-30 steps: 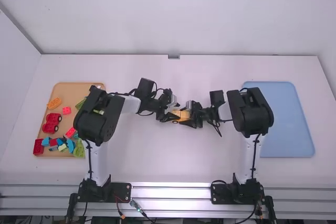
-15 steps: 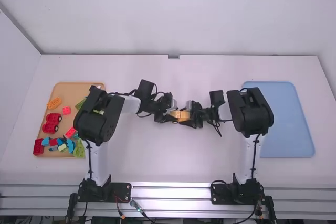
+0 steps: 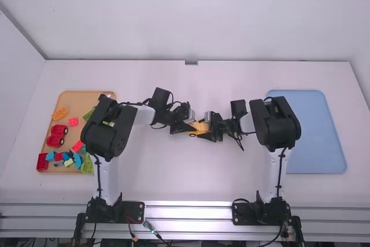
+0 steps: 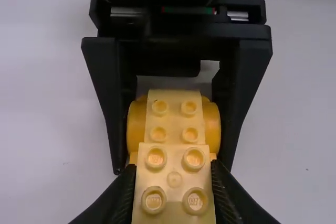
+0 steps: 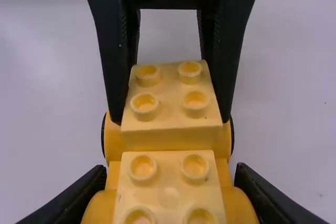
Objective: Assemble lego blocks to make yellow taxi
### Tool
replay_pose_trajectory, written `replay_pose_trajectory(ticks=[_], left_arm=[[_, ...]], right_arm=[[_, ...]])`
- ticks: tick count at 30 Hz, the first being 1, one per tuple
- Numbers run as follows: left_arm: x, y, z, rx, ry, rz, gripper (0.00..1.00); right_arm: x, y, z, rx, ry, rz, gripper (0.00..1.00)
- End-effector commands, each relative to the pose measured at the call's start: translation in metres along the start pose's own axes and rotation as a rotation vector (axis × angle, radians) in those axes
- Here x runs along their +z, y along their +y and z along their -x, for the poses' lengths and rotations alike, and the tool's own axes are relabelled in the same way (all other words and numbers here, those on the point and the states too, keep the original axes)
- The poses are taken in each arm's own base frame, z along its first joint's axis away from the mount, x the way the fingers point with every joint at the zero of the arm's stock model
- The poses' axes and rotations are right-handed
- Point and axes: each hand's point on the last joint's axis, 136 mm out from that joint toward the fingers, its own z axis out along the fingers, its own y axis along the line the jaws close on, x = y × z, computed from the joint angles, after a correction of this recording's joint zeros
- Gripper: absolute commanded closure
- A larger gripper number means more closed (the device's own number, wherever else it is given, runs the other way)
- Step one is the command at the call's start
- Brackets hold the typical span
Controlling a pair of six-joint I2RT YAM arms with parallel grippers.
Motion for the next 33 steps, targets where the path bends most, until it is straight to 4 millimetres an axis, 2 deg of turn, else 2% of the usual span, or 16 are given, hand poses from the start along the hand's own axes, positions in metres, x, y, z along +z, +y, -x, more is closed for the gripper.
replay_pose_trajectory(ticks=[1, 5, 9, 11, 16, 21, 23, 24, 25, 26, 30, 33], left_arm=[[0.002, -0.01, 0.005, 0.003, -0.014, -0.031, 0.73], [0.005, -0.012, 0.004, 0.006, 0.0, -0.031, 0.72], [0.006, -0.011, 0.003, 0.006, 0.01, -0.026, 0.57], [0.005, -0.008, 0.003, 0.011, 0.007, -0.017, 0.41], [0.002, 0.0, 0.006, 0.018, -0.006, 0.009, 0.39], [-0.014, 0.01, 0.033, 0.002, -0.125, 0.018, 0.37], [-0.026, 0.01, 0.048, 0.002, -0.196, 0.0, 0.43], [-0.032, 0.011, 0.055, -0.002, -0.228, -0.006, 0.66], [-0.033, 0.012, 0.056, -0.003, -0.232, -0.006, 0.71], [-0.034, 0.014, 0.057, -0.014, -0.235, 0.0, 0.98], [-0.024, 0.018, 0.039, -0.075, -0.126, 0.049, 0.98], [-0.014, 0.01, 0.029, -0.06, -0.065, 0.039, 0.98]], right_arm=[[0.001, -0.002, -0.002, 0.007, -0.005, 0.002, 0.42], [0.001, -0.002, -0.002, 0.008, -0.005, 0.002, 0.42], [0.001, -0.002, -0.002, 0.008, -0.005, 0.002, 0.42], [0.001, -0.002, -0.002, 0.008, -0.005, 0.002, 0.42], [0.001, -0.001, -0.003, 0.015, -0.003, 0.004, 0.39], [0.0, 0.0, -0.004, 0.025, -0.001, 0.007, 0.38], [0.0, 0.0, -0.004, 0.024, -0.002, 0.007, 0.38], [0.0, 0.0, -0.004, 0.024, -0.002, 0.007, 0.38], [0.0, 0.0, -0.004, 0.024, -0.002, 0.007, 0.38], [0.0, 0.0, -0.004, 0.024, -0.002, 0.007, 0.38], [0.0, -0.001, -0.003, 0.019, -0.003, 0.005, 0.37], [0.0, -0.001, -0.003, 0.018, -0.003, 0.005, 0.36]])
